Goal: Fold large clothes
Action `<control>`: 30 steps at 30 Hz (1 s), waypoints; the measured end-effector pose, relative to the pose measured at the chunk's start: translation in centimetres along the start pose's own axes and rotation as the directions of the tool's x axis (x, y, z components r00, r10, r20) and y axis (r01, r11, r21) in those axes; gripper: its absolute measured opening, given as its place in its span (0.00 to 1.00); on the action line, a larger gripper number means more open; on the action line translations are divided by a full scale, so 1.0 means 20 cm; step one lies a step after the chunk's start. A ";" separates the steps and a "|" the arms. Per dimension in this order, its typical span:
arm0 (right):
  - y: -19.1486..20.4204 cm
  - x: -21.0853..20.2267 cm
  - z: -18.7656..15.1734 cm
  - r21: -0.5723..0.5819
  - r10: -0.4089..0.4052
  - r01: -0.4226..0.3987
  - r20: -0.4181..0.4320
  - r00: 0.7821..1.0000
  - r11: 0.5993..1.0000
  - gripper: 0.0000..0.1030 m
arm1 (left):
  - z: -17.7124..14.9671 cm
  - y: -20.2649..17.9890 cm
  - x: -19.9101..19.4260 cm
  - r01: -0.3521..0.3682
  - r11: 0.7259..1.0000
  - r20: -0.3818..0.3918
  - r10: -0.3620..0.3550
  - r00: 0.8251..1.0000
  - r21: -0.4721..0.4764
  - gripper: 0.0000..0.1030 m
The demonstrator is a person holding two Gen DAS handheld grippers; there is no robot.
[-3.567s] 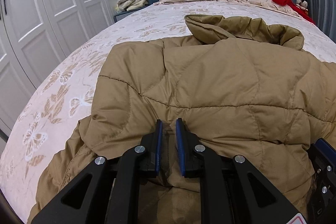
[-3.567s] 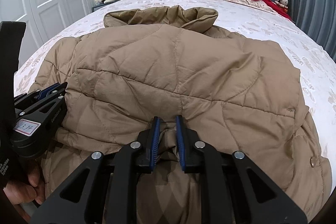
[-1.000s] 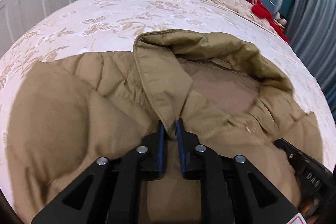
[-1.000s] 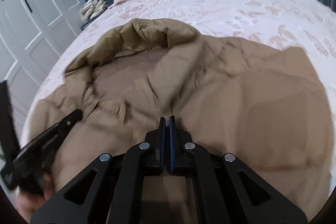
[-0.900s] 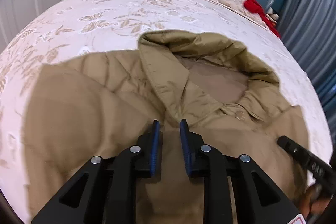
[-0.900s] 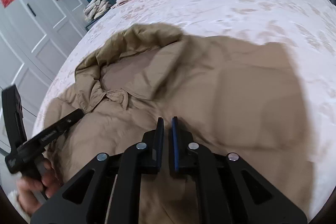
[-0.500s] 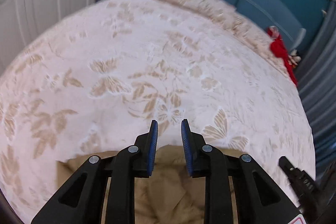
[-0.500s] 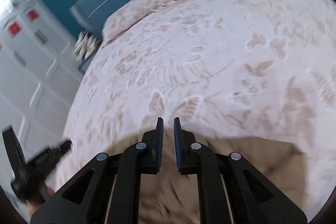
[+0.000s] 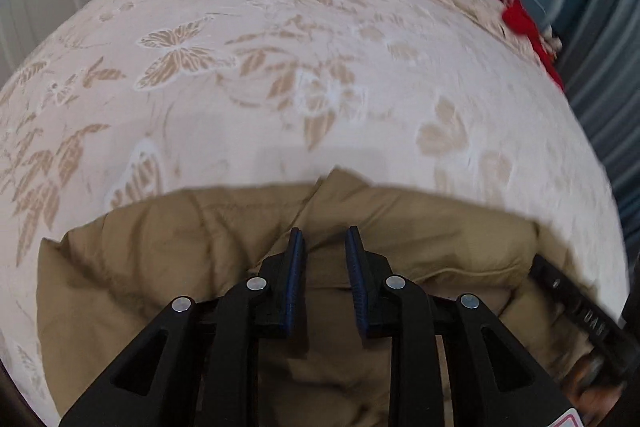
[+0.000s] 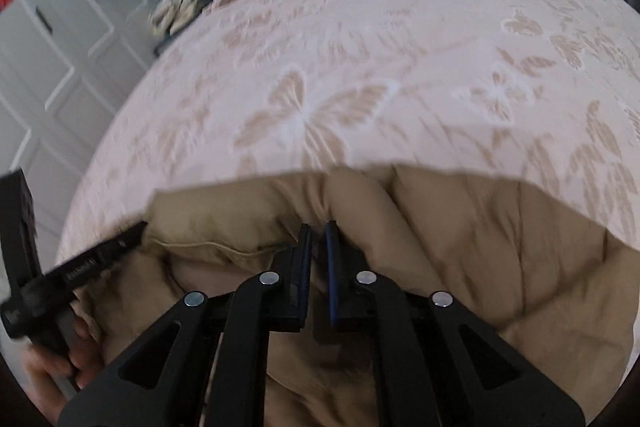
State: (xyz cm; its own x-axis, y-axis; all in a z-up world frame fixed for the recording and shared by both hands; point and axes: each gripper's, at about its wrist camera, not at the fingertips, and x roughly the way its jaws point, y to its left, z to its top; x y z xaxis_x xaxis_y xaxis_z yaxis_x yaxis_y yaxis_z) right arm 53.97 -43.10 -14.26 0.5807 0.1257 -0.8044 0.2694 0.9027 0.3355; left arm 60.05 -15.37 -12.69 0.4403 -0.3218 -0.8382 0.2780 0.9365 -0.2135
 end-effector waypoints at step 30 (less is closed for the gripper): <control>0.02 0.13 -0.12 -0.076 -0.083 0.093 0.121 0.989 0.993 0.00 | -0.17 -0.13 0.08 -0.217 0.972 0.197 0.195 0.961 0.093 0.22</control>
State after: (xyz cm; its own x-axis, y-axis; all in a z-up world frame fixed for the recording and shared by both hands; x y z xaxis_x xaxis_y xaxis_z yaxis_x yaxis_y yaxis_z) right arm 53.79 -41.37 -17.37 0.6451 -0.0008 -0.7641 0.2629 0.9392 0.2210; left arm 57.19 -17.79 -15.20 0.6458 -0.1536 -0.7479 0.2540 0.9670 0.0207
